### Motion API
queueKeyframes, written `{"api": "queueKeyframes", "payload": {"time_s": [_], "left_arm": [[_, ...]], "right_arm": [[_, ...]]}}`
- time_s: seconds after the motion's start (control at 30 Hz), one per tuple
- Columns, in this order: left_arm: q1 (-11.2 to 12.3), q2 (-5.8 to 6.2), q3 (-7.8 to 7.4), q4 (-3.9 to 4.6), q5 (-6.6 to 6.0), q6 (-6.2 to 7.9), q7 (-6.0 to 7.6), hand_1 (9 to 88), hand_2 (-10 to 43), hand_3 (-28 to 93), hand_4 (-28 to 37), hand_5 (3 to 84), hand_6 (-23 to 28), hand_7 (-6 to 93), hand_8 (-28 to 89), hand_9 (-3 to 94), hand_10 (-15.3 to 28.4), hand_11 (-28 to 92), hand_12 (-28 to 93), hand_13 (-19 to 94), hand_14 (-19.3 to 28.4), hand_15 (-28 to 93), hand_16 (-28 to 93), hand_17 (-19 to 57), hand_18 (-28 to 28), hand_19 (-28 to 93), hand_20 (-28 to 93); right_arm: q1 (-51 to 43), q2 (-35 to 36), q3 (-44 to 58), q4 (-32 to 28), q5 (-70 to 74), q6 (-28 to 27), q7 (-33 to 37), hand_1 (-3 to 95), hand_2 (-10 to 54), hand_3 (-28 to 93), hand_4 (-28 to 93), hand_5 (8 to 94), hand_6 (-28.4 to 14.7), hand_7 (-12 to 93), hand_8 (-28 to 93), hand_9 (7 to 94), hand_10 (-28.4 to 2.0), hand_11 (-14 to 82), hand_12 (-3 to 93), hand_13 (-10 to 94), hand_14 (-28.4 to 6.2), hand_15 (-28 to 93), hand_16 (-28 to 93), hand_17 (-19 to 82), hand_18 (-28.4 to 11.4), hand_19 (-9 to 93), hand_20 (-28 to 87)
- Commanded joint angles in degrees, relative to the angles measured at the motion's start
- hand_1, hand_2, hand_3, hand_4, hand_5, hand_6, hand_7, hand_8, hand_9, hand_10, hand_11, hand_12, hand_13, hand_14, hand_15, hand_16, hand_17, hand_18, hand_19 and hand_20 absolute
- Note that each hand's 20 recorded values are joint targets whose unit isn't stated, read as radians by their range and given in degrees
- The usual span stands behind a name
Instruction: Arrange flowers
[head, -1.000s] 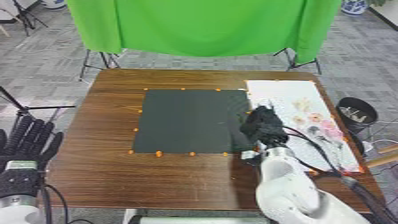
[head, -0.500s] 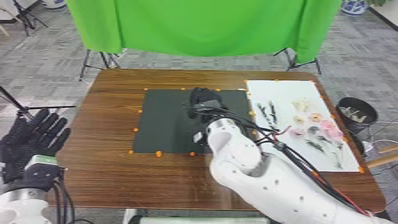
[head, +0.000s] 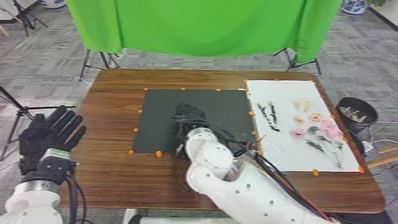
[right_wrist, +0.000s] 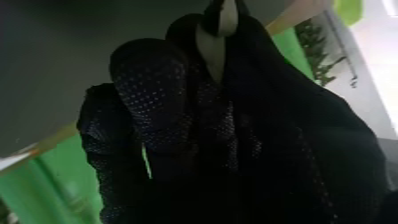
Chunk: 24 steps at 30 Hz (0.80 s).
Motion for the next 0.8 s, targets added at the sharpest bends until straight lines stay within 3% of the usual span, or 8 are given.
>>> {"api": "queueKeyframes", "payload": {"time_s": [0.03,0.07,0.13,0.23,0.33,0.5,0.7,0.8], "left_arm": [[-1.2,-0.50,1.99,1.03,0.10,-1.38,-1.81,28.9,17.0,74,-28.2,46.7,9.5,15.4,-9,39.9,16.3,20,10,28,15.4,37,-9,-5.9,14.3,42,8],[-1.3,-0.57,2.06,0.95,0.32,-1.33,-2.09,28.9,17.0,74,-28.2,46.7,9.5,15.4,-9,40.0,16.4,20,10,28,15.5,37,-9,-5.9,14.3,42,8],[-2.0,-0.50,2.26,1.65,2.22,-3.21,-3.79,29.1,16.8,73,-28.2,46.7,9.5,15.5,-9,39.9,16.3,20,10,28,15.4,37,-9,-5.9,14.2,42,8],[-1.9,-0.58,2.17,1.78,3.07,-3.89,-5.01,28.9,15.7,73,-28.3,45.8,9.4,15.6,-9,39.0,16.1,20,10,27,15.3,36,-9,-6.3,14.3,42,8],[-1.7,-0.06,2.49,1.66,2.89,-3.81,-4.24,29.2,14.8,73,-28.3,45.3,9.4,15.7,-9,38.5,16.1,20,10,27,15.4,36,-9,-6.5,14.4,41,8],[-1.9,-0.21,2.91,1.50,2.86,-3.43,-4.84,29.9,13.7,72,-28.3,45.1,9.3,16.0,-9,38.2,16.1,20,10,27,15.5,36,-9,-6.6,14.4,41,8],[-3.8,-0.22,4.96,1.88,3.25,-3.94,-5.56,30.2,13.3,72,-28.3,45.1,9.4,16.4,-9,38.2,16.2,20,11,27,15.5,37,-9,-6.6,14.4,41,8],[-4.6,-0.65,5.94,2.01,1.26,-4.91,-6.54,30.3,13.1,72,-28.3,45.1,9.5,16.5,-9,38.2,16.2,21,11,27,15.4,37,-9,-6.6,14.4,41,8]], "right_arm": [[-6.1,-4.6,-0.3,0.8,-6.5,2.8,0.2,50.0,-9.5,83,-13,72.2,0.5,49,16,93.7,-7.2,19.9,47.5,86,-6.8,44,49,43,-24.5,86,34],[-6.6,-5.1,-0.2,0.7,-7.1,2.1,0.9,50.0,-9.5,82,-14,72.1,0.3,49,16,93.7,-7.1,20.2,47.2,86,-7.2,45,47,43,-24.7,86,34],[-6.8,-5.9,0.0,0.5,-7.2,0.0,2.5,50.1,-9.5,81,-15,71.9,0.1,48,16,93.7,-7.2,20.4,47.5,86,-7.7,46,45,43,-25.0,86,33],[-7.7,-6.8,0.8,1.6,-8.8,-1.1,2.4,51.7,-9.5,76,-21,71.6,-1.6,43,15,93.4,-8.0,19.9,48.3,85,-9.2,50,38,42,-25.8,87,31],[-7.5,-7.1,1.5,2.8,-8.7,-0.3,2.5,50.9,-9.5,76,-24,71.5,-2.2,39,15,92.9,-8.3,19.7,48.8,84,-9.7,51,37,42,-26.1,87,31],[-7.8,-7.6,2.4,3.9,-9.0,0.8,1.8,50.8,-9.5,76,-25,70.7,-2.2,37,13,92.3,-8.4,20.3,48.6,83,-9.9,51,36,42,-26.3,88,30],[-7.0,-8.3,2.9,5.2,-8.8,1.4,1.7,50.7,-9.5,76,-26,70.1,-2.9,33,10,91.7,-8.8,20.9,47.8,83,-9.7,52,36,41,-26.2,88,30],[-7.4,-8.0,3.5,4.7,-7.4,0.8,1.5,51.2,-9.5,75,-27,70.0,-3.0,32,10,91.5,-8.7,20.5,47.3,82,-9.6,51,35,41,-25.9,88,29]]}}
